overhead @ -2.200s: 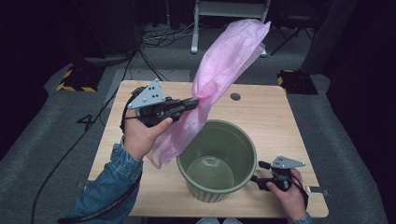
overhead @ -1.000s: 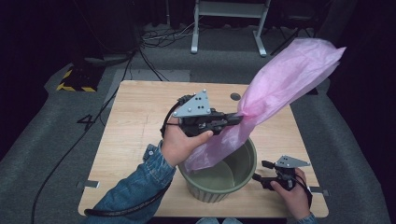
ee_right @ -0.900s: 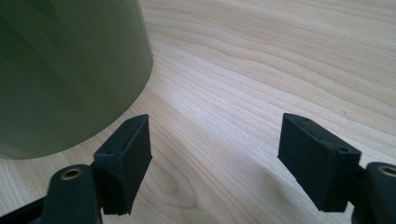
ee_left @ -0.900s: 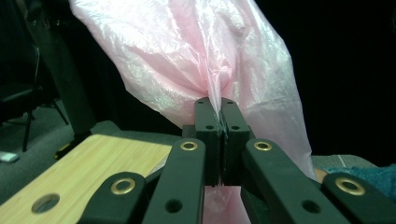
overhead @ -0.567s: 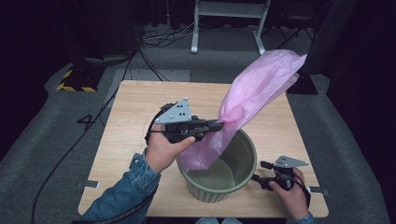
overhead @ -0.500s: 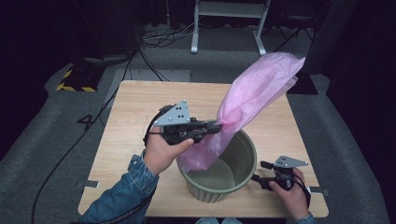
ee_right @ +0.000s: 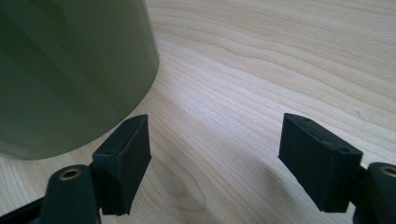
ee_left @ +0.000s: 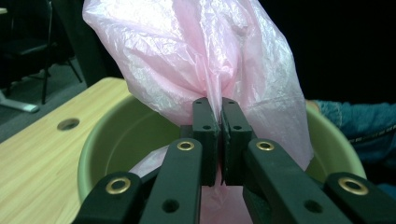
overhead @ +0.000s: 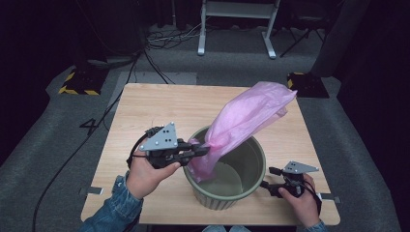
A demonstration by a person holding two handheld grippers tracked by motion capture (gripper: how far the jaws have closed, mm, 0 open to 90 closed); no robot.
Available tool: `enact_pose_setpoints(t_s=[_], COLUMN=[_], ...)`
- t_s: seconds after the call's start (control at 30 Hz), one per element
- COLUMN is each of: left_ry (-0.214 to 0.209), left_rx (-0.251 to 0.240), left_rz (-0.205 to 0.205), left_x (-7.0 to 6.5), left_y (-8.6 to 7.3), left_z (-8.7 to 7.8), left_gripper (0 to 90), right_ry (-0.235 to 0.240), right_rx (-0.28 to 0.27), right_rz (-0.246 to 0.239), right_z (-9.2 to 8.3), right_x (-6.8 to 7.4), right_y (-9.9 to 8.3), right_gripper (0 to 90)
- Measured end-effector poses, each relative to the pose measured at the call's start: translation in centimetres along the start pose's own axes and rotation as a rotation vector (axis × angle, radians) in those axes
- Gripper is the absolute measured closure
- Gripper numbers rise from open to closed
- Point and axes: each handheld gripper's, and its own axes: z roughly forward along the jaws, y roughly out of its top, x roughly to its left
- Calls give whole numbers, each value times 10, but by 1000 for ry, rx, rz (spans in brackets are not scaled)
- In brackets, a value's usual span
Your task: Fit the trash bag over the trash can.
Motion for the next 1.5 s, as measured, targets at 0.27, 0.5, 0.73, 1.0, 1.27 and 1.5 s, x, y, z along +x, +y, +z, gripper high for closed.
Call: enact_pose_setpoints(t_s=[0.27,0.5,0.73,1.0,1.27,1.5], left_ry=[25,57,79,72,66,58], left_rx=[29,97,93,91,97,89], left_rz=[-13,-14,5,-7,0,-5], left_x=[-4,-5,-3,-3,-5,-6], left_y=[-13,-20,-26,-34,-37,-37], left_z=[-13,-9,-2,5,10,11], left_gripper=[855,851,850,851,851,852], right_ry=[3,4,5,-19,-58,-90], right_rx=[7,2,-7,-79,-120,-159], right_rz=[-2,-6,-13,-9,-45,-48], right_z=[2,2,2,-14,-25,-26], right_x=[1,1,0,-8,-14,-22], right_y=[0,1,5,25,56,84], right_gripper=[249,249,249,241,207,195])
